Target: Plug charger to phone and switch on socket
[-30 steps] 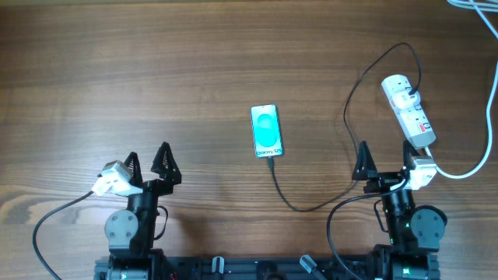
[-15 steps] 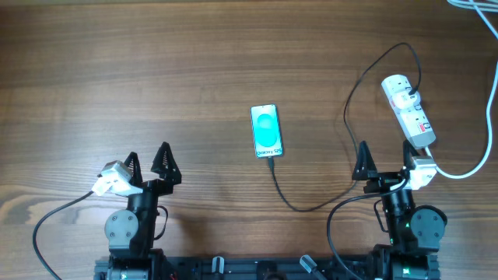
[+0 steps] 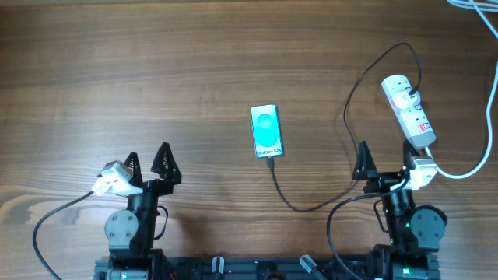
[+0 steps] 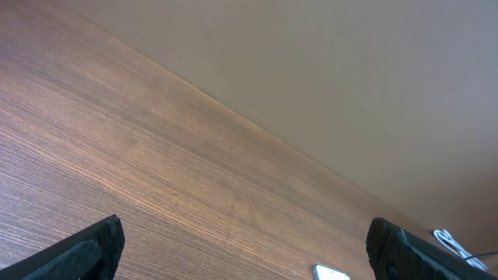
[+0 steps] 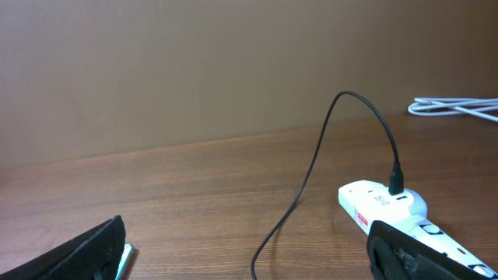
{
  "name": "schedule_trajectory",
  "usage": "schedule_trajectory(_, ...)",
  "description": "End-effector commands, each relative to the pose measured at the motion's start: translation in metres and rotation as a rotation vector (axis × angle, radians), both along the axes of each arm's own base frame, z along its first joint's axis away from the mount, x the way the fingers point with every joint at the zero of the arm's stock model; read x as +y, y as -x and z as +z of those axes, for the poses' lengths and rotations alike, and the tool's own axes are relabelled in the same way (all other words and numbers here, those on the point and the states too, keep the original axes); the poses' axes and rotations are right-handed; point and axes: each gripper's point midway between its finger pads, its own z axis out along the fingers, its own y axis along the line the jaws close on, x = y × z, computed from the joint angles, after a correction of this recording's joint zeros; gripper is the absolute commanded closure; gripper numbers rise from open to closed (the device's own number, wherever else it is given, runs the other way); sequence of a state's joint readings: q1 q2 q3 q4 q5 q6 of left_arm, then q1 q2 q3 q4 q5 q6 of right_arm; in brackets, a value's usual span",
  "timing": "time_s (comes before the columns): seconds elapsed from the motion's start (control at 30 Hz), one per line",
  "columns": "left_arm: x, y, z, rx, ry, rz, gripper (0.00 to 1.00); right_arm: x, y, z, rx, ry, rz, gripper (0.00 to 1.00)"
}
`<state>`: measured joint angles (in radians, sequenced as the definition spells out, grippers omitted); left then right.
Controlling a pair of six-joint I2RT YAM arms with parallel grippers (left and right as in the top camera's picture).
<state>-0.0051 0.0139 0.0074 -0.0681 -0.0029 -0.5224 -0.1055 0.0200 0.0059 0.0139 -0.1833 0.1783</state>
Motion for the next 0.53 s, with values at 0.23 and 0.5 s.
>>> schedule_trajectory(0.23, 0.0007, 0.0003, -0.0003, -0.001, 0.005, 0.006, 0.00, 0.0029, 0.0011, 0.0033, -0.015, -0.006, 0.015, 0.00)
schedule_trajectory(0.5, 0.0007, 0.0003, -0.0003, -0.001, 0.005, 0.006, 0.00, 0.0029, 0.0011, 0.0033, -0.015, -0.006, 0.015, 0.00)
